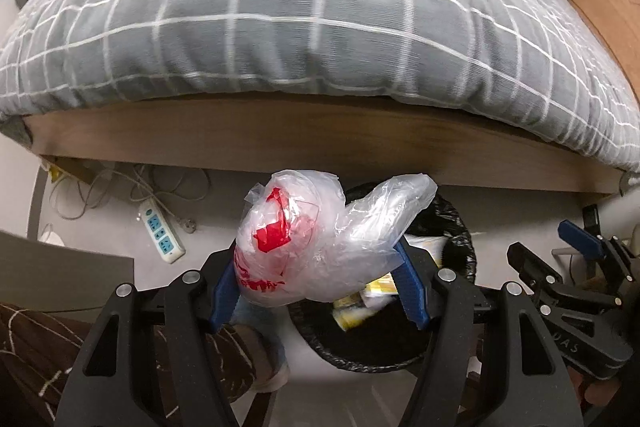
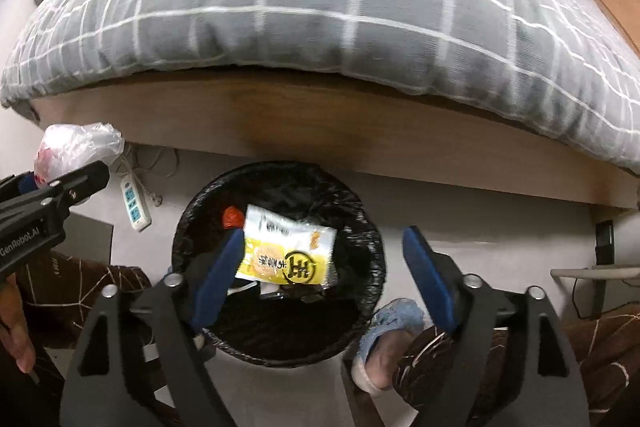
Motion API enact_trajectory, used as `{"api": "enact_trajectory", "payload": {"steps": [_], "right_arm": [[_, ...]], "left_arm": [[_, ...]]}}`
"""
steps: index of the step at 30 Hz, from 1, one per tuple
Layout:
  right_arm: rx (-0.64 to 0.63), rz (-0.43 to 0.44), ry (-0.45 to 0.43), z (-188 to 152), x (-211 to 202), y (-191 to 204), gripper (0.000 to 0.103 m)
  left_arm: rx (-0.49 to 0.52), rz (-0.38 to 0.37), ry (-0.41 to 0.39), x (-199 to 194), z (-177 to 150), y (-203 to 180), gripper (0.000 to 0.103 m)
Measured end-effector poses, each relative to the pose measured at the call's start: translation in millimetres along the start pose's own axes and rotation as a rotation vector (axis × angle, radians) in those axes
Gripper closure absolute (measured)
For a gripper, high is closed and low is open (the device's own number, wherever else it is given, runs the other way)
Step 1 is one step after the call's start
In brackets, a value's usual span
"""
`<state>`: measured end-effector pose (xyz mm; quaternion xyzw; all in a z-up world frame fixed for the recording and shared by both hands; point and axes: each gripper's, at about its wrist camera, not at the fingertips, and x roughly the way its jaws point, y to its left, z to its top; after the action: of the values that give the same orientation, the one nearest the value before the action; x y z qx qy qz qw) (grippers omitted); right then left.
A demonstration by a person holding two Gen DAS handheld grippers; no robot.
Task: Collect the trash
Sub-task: 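Open the right tool over the bin while the left tool releases the clear bag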
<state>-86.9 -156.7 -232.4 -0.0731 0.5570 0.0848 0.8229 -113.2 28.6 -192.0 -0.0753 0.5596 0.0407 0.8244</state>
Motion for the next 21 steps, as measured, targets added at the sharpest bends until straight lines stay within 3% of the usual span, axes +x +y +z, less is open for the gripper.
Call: {"api": "enact_trajectory", "payload": {"steps": [8, 15, 21], "right_arm": [[0.075, -0.052, -0.072, -7.9, -14.3, -40.6, 0.008], [0.098, -0.114, -0.104, -16.0, -25.6, -74.7, 0.008], [0.148, -0.123, -0.107, -17.4, -32.7, -94.0, 0.008]], "left_arm": [[0.079, -0.034, 0.012, 3.5, 1.4, -45.1, 0.039], [0.148, -0.056, 0.030, 3.9, -2.7, -86.7, 0.039], [0.167, -0.053, 0.042, 9.0, -6.2, -97.2, 0.039]]}}
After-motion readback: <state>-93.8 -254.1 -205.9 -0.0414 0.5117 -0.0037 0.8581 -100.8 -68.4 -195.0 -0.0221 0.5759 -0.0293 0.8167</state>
